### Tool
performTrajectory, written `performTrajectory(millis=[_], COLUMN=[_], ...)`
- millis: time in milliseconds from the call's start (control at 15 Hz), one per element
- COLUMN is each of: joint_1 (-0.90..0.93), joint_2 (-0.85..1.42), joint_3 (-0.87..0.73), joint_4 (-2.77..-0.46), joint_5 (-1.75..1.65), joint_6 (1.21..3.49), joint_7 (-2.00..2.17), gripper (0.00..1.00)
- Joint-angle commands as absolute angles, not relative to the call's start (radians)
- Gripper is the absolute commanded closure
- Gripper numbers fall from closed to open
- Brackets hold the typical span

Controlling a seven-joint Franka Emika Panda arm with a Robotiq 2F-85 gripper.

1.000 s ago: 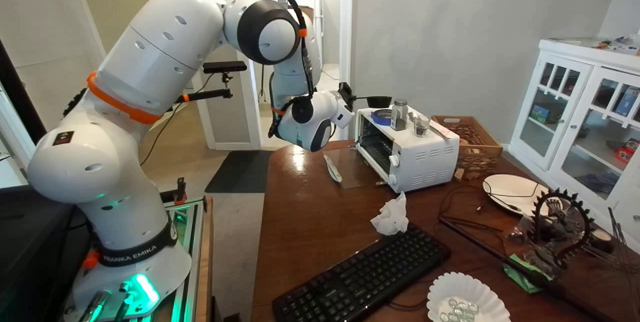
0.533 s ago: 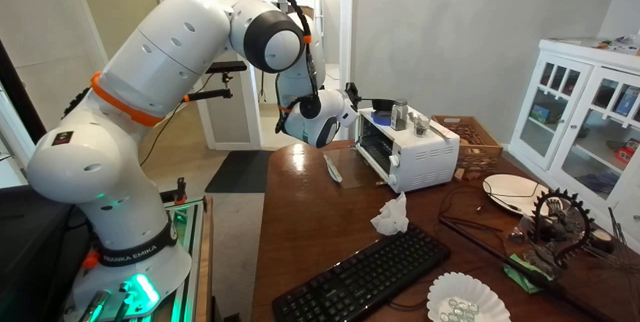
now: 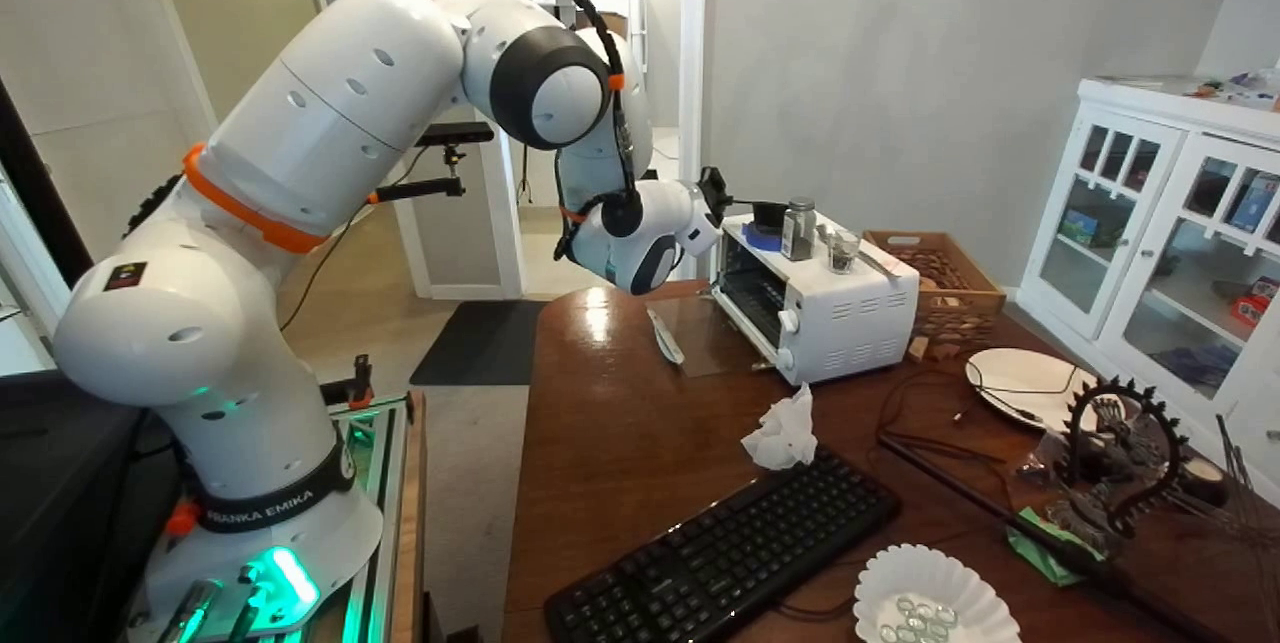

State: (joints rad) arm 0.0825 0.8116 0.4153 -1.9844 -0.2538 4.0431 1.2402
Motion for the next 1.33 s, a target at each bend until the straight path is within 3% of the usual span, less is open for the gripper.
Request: performTrajectory(millis=[0,67,133,267,800,867,1267], joint_1=[0.082,0.08,0.081,0.083,0.1,0.1,0.101], joint_2=[0.83,0.831,0.829,0.828,0.779,0.768,0.624], joint_3=[0.431,0.433,0.434,0.436,0.424,0.422,0.353], joint_4=[-1.987,-1.987,-1.989,-1.994,-2.066,-2.085,-2.342], joint_5=[-0.244,-0.248,-0.247,-0.245,-0.217,-0.212,-0.058], joint_6=[4.044,4.044,4.044,4.045,4.112,4.131,4.205], joint_7=[1.244,1.247,1.245,1.242,1.186,1.175,0.994], gripper=[0.98,0.88,0.68,0.64,0.05,0.0,0.0])
